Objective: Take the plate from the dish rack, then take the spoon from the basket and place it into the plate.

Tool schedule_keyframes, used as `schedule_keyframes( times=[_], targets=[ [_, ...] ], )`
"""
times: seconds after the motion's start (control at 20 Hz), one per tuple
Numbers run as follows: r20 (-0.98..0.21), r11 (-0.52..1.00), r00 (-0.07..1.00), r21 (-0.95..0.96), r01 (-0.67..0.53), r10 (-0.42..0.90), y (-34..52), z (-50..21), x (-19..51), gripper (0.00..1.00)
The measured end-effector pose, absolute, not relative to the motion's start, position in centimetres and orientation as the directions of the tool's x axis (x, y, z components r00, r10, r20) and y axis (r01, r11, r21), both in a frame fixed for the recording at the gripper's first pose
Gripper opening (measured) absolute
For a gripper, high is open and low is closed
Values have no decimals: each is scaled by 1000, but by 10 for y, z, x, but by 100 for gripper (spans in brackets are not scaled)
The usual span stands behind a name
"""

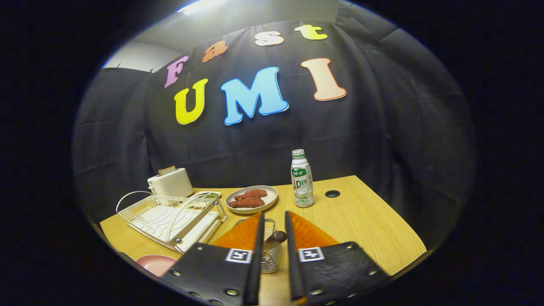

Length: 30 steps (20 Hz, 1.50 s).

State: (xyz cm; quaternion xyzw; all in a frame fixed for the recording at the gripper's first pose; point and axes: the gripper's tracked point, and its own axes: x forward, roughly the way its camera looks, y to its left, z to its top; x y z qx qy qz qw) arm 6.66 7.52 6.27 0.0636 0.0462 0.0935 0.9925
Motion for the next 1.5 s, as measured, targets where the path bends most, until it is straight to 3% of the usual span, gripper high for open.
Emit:
schedule_keyframes(
  times=[0.3, 1.15, 1.5],
  targets=[
    [-124, 962, 967, 192, -196, 222, 93, 74, 57, 5],
    [-181, 989, 973, -8, -145, 142, 125, 137, 62, 5],
    [-113, 984, 978, -6, -177, 176, 157, 207, 21, 5]
  ],
)
